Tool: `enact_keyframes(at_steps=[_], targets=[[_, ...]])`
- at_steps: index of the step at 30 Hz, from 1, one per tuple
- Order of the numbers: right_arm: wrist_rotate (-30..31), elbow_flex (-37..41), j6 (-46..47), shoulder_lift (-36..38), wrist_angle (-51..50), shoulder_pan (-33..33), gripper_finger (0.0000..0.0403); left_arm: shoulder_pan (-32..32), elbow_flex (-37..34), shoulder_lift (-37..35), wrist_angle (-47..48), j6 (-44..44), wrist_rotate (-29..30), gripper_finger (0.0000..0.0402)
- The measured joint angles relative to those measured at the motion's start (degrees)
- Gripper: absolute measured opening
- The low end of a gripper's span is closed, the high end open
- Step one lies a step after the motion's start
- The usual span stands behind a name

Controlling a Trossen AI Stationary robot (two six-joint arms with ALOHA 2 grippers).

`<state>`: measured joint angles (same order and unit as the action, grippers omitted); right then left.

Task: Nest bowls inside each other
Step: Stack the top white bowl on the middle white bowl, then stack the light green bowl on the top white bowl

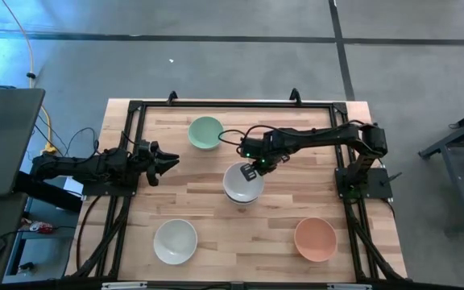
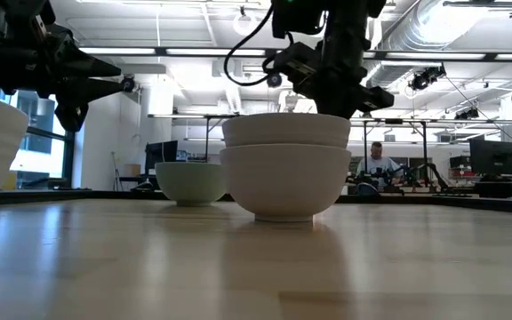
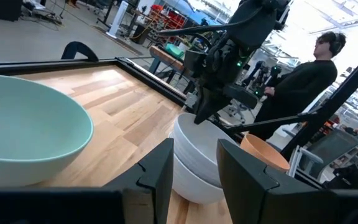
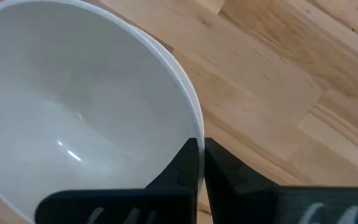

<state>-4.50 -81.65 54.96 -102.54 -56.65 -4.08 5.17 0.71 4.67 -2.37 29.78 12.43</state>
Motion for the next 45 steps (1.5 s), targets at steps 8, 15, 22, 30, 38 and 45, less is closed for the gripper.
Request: enact_keyframes(at_steps=[8, 15, 22, 30, 38, 45], targets=[[-0.08, 0.02, 0.06, -0.6, -0.02, 0.0, 0.0, -0.01, 0.0, 0.0, 0.0, 0.0, 0.02, 0.0113], [-2.23, 0.04, 0.05, -3.98, 2.35, 1.06, 0.0, -0.01, 0.0, 0.02, 0.0, 0.0, -0.05, 0.0113], [-2.51, 0.04, -1.06, -4.15, 4.32, 1.24, 0.0017, -0.02, 0.0, 0.02, 0.04, 0.04, -0.87, 0.0113], [-0.19, -5.14, -3.72, -4.02, 0.79, 1.22, 0.0124, -0.02, 0.0, 0.02, 0.07, 0.18, -0.87, 0.0113], [1.35, -16.36, -14.48, -3.98, -6.17, 1.16, 0.0173, 0.25, 0.01, 1.02, -0.38, 8.53, 3.7, 0.0113], [4.09, -28.24, -27.99, -3.98, -6.11, 1.44, 0.0172, 3.92, 0.0, 6.69, -0.67, 10.53, 6.24, 0.0113]])
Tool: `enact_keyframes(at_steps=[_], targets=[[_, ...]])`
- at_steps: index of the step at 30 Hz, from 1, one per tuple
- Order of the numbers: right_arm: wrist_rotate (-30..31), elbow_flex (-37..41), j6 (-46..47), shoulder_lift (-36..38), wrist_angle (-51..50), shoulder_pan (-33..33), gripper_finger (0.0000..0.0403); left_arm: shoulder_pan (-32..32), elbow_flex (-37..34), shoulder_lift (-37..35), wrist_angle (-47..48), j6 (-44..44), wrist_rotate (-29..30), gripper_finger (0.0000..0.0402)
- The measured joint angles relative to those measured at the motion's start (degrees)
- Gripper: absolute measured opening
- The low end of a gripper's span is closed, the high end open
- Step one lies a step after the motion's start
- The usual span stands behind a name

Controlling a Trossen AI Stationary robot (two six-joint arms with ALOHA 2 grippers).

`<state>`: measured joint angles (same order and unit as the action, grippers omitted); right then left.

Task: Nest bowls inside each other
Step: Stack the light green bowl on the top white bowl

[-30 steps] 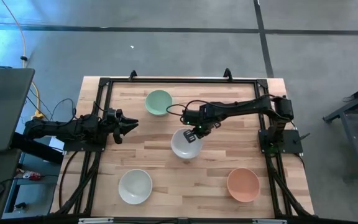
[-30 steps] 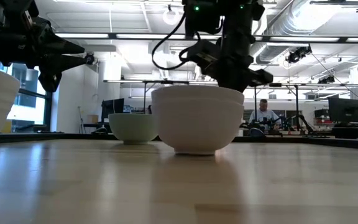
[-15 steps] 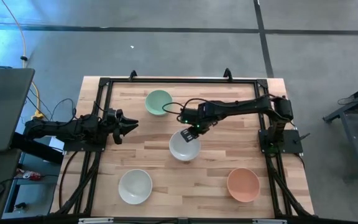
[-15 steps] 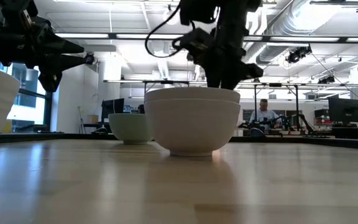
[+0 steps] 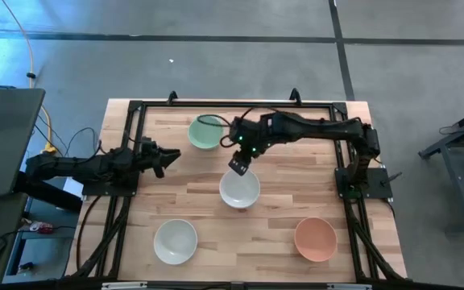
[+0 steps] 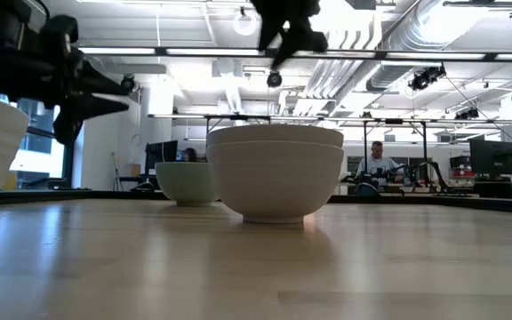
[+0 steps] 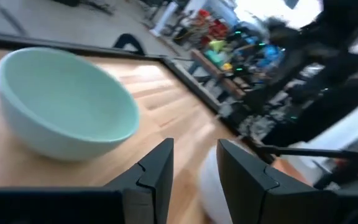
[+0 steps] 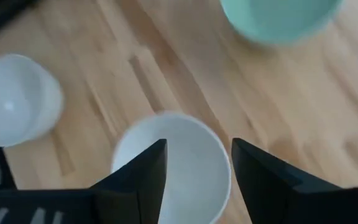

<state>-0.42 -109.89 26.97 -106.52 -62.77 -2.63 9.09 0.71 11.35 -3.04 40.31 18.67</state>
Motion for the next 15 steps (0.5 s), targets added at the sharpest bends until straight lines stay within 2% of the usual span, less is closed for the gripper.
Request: enact_keyframes(at_steps=[7, 15], targets=[[-0.19, -10.83, -11.45, 0.0, 0.91, 0.52, 0.0172, 6.31, 0.32, 8.4, 1.2, 10.45, -1.42, 0.0113], [-1.81, -21.03, -18.2, 0.0, 0.82, 0.48, 0.0172, 14.37, 3.62, 14.63, 2.04, 19.75, -9.03, 0.0113]])
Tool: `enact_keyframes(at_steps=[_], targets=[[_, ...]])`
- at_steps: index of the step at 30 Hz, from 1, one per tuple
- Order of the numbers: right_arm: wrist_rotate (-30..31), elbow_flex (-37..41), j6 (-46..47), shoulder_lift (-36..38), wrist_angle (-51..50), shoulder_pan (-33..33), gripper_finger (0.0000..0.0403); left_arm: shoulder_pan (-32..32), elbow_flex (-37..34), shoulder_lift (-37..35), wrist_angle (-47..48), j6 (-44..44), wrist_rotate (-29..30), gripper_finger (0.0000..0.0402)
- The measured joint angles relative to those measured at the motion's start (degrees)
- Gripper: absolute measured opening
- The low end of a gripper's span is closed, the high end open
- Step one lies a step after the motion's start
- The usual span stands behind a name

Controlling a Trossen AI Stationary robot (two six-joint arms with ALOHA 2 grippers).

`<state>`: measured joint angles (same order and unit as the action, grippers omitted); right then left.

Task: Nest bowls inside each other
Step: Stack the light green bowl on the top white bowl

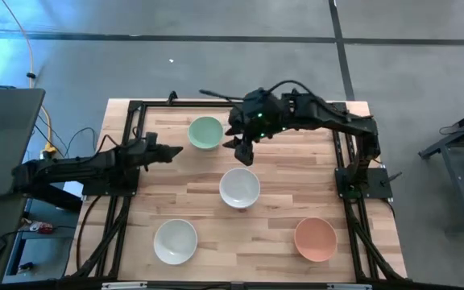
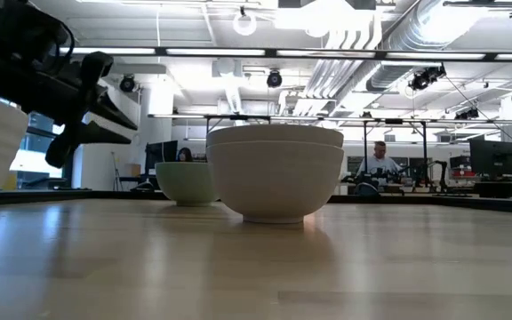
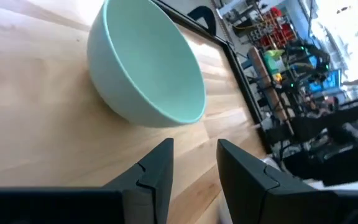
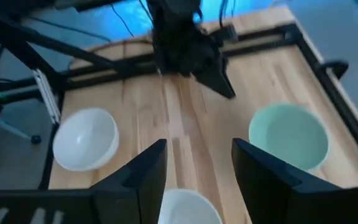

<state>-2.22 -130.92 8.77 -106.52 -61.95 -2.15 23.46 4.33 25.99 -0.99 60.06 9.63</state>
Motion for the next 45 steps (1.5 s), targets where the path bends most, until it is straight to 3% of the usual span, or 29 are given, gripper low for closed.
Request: enact_keyframes(at_steps=[6, 11, 16, 18, 24, 33, 45], targets=[[-2.46, -3.87, -6.04, 0.53, -0.5, 0.0, 0.0172, 6.98, 4.66, 3.95, 0.02, -2.38, -7.24, 0.0113], [-11.25, -3.27, -13.92, 2.02, -0.27, -0.09, 0.0173, 12.71, 10.78, 8.09, 0.7, -12.07, -13.07, 0.0113], [-22.11, -3.27, -18.16, 2.32, 2.78, -0.3, 0.0172, 18.01, 19.07, 13.51, 9.91, -21.78, -14.54, 0.0113], [-21.92, -3.27, -16.46, 2.36, 5.0, -0.38, 0.0172, 19.77, 22.42, 16.09, 14.79, -25.59, -14.56, 0.0113], [-13.88, -3.27, -13.24, 2.38, 5.54, -1.5, 0.0172, 22.62, 30.96, 24.4, 24.59, -32.61, -14.57, 0.0113], [-15.88, -3.27, -7.58, 4.24, 4.69, -3.84, 0.0171, 22.69, 40.7, 40.04, 32.59, -33.27, -18.21, 0.0113], [-17.09, -3.27, -7.25, 11.69, 5.42, -2.94, 0.0171, 22.82, 50.57, 54.41, 41.74, -38.63, -13.05, 0.0113]])
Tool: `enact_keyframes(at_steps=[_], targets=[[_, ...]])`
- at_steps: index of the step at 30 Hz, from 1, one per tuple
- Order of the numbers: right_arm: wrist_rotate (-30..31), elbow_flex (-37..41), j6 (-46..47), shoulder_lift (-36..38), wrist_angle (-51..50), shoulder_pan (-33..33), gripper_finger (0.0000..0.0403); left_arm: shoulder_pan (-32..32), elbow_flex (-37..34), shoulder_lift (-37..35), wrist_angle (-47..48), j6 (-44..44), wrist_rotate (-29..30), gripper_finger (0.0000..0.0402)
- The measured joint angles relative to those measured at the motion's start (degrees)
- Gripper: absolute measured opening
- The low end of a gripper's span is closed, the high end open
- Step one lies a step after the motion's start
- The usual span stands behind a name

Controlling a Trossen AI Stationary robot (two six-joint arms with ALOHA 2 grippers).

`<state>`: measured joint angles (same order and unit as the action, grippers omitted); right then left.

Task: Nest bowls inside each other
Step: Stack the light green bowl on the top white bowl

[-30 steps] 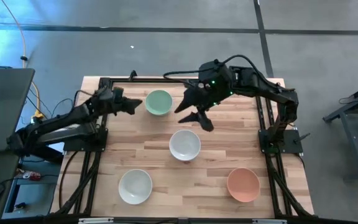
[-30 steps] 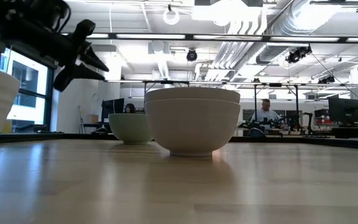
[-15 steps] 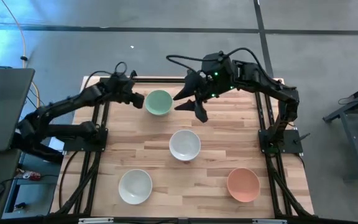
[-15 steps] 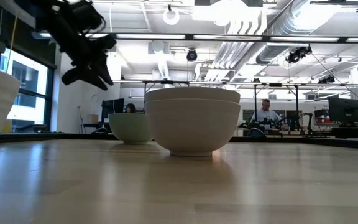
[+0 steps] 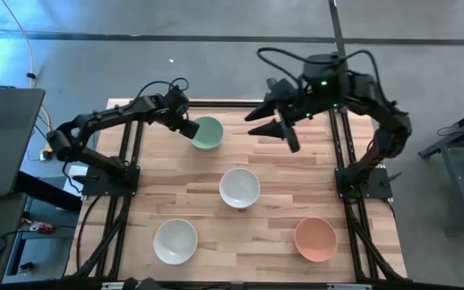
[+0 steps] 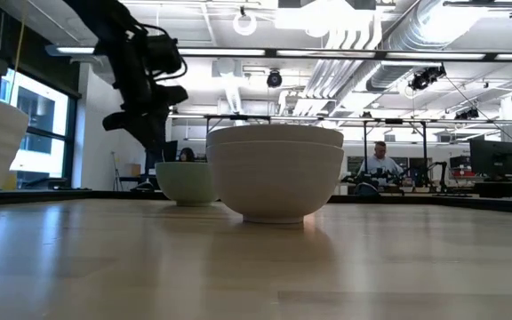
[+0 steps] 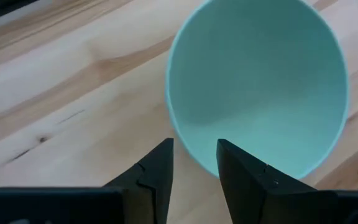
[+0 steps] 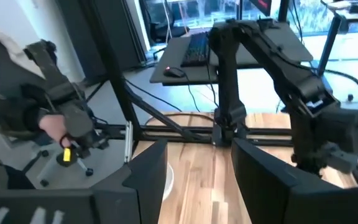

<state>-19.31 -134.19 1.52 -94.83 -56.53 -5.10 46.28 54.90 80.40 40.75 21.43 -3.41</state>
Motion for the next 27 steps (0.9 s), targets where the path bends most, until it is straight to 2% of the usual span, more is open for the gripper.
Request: enact_keyframes(at_steps=[12, 17, 27], targets=[[0.03, 0.0, -0.69, 5.64, -1.46, 1.46, 0.0171, 0.26, 5.27, 6.75, 2.74, -1.11, 0.37, 0.0113], [-0.66, 0.0, -1.87, 7.87, -1.43, 1.52, 0.0171, 0.47, 6.45, 7.47, 4.33, -2.36, 2.84, 0.0113], [-0.66, 0.0, -3.15, 11.39, -1.47, 1.52, 0.0171, 2.02, 6.53, 7.61, 4.51, -2.14, 3.01, 0.0113]])
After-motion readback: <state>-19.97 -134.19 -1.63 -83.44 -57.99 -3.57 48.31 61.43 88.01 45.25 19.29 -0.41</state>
